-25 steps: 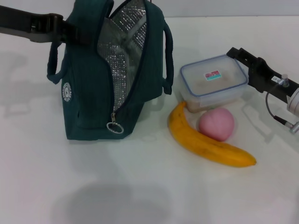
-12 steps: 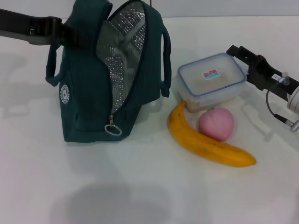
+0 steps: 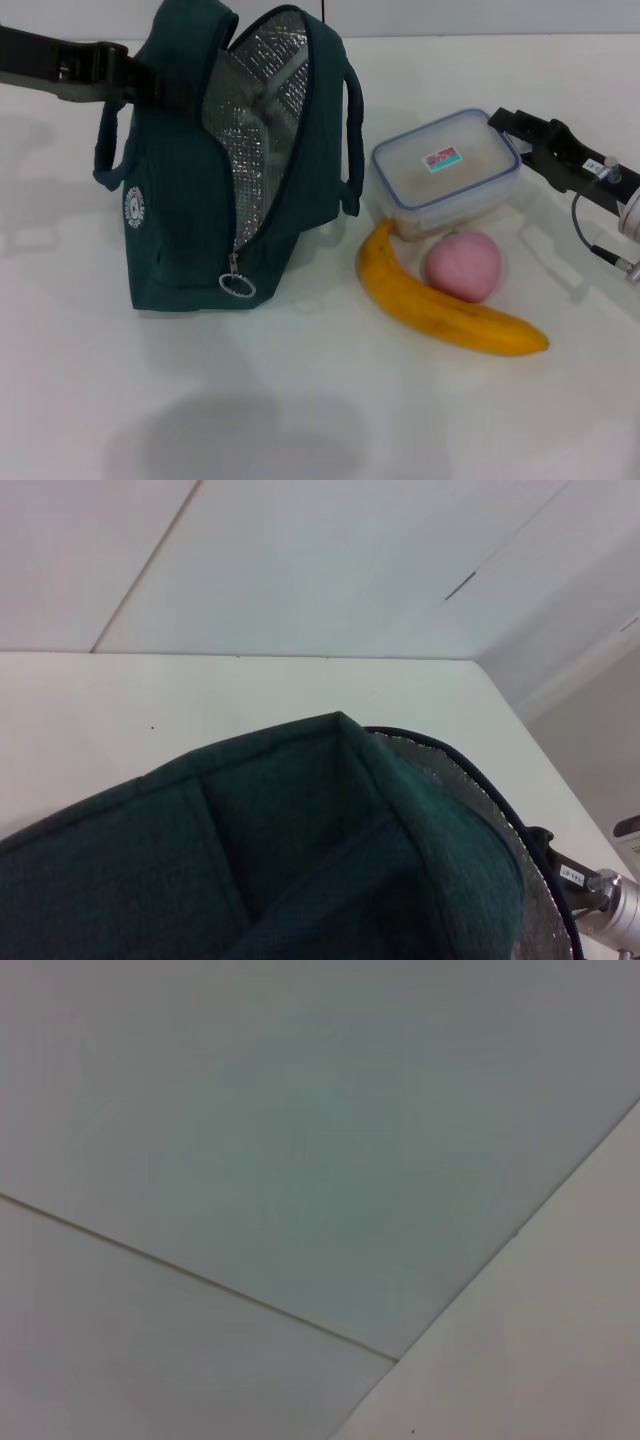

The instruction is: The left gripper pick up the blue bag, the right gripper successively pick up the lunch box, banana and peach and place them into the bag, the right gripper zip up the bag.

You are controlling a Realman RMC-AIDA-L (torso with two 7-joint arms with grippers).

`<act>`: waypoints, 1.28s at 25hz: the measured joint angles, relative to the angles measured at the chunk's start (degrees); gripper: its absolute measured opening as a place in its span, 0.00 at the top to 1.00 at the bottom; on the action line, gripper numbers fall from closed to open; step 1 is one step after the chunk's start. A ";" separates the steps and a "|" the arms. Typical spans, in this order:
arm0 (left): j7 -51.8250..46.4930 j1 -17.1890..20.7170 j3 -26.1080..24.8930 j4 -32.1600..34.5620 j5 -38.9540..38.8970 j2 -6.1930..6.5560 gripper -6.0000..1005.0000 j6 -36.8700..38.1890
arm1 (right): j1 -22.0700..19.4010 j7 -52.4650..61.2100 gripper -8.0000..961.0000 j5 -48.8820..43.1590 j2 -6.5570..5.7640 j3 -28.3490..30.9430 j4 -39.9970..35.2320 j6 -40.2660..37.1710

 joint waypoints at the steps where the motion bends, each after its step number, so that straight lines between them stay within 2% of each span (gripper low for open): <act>1: 0.02 0.00 0.00 0.01 0.00 0.01 0.95 0.00 | -0.06 0.00 0.44 0.04 0.00 0.04 0.00 -0.15; 6: 0.06 0.00 0.00 0.00 0.00 0.10 0.95 0.01 | -0.31 -0.03 0.65 0.21 0.00 0.30 0.00 -0.66; 11: 0.06 0.00 0.00 0.00 0.00 0.10 0.95 0.09 | -0.31 -0.05 0.79 0.32 0.00 0.32 0.00 -1.16; 22: 0.16 0.00 -0.01 0.00 0.00 0.03 0.95 0.08 | -1.53 -0.11 0.89 0.98 0.00 1.31 -0.29 -4.65; 32: 0.27 -0.04 0.00 -0.30 -0.01 -0.27 0.95 0.07 | -6.25 -1.53 0.89 8.55 0.00 3.94 -2.04 -15.93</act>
